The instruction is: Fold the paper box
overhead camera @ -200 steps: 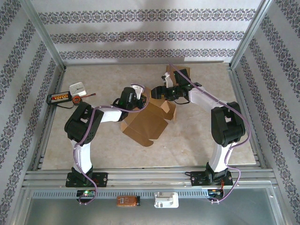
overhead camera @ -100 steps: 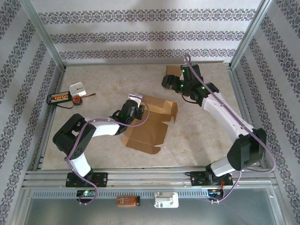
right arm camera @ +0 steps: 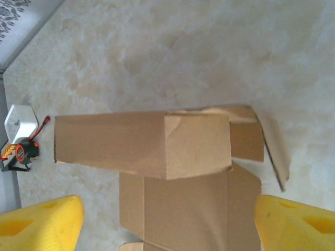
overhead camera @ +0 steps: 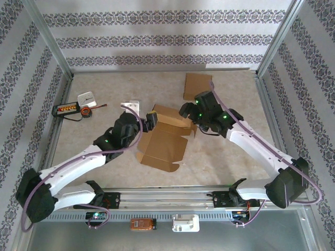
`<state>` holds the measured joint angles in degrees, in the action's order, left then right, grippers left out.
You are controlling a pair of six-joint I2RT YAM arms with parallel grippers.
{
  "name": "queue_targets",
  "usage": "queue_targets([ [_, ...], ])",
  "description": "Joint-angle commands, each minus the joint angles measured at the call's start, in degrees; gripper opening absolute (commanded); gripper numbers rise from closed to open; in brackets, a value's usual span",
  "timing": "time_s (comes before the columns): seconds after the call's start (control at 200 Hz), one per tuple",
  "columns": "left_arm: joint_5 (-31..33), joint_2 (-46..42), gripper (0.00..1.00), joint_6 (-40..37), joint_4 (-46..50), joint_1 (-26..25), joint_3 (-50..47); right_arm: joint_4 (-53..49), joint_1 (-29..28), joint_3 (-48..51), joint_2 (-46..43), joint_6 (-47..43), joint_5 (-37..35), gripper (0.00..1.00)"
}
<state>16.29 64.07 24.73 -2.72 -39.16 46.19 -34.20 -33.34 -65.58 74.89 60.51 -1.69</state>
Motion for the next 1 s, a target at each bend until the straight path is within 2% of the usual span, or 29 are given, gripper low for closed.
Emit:
queue_targets([
  [0.0, -5.64, 1.69, 0.85, 8.75, 20.43, 6.15, 8.44, 3.91, -1.87, 1.55, 1.75, 8.80, -0.42, 0.85],
  [0.1, -19.15, 6.93, 0.85, 11.04, 25.68, 13.17, 14.79, 5.21, -3.26, 1.17, 3.71, 9.19, -3.47, 0.85],
  [0.205, -29.96, 13.29, 0.85, 11.88, 26.20, 17.61, 19.51, 6.87, -2.85, 0.61, 6.26, 9.51, -5.03, 0.85],
  [0.395, -41.29, 23.77, 0.86, 11.05, 23.81, 19.89, 26.36, 9.38, -2.43, -0.79, 11.03, 9.60, -6.29, 0.88],
  [0.455, -41.82, 25.73, 0.86, 11.73, 21.87, 19.83, 26.96, 10.33, -2.43, -1.27, 12.37, 9.02, -6.44, 0.89],
  [0.54, -40.84, 28.40, 0.84, 12.27, 20.61, 19.84, 27.94, 11.57, -2.38, -1.74, 13.75, 8.25, -6.39, 0.83],
  [0.62, -42.80, 30.64, 0.78, 12.66, 20.16, 19.87, 28.73, 12.80, -2.43, -1.66, 14.30, 7.41, -6.87, 0.78],
  [0.71, -45.61, 32.05, 0.71, 14.00, 18.66, 19.82, 28.05, 12.90, -2.38, -1.49, 14.27, 6.65, -7.79, 0.77],
  [0.77, -46.93, 32.25, 0.69, 14.75, 17.23, 19.87, 26.78, 11.96, -2.43, -1.48, 14.02, 6.58, -8.14, 0.81],
  [0.909, -45.93, 31.55, 0.69, 14.96, 16.27, 19.82, 24.27, 7.58, -2.49, -2.53, 12.74, 7.40, -10.09, 0.97],
  [0.994, -45.77, 31.33, 0.69, 14.82, 16.43, 19.83, 23.94, 6.80, -2.52, -2.80, 11.41, 7.41, -10.92, 0.98],
])
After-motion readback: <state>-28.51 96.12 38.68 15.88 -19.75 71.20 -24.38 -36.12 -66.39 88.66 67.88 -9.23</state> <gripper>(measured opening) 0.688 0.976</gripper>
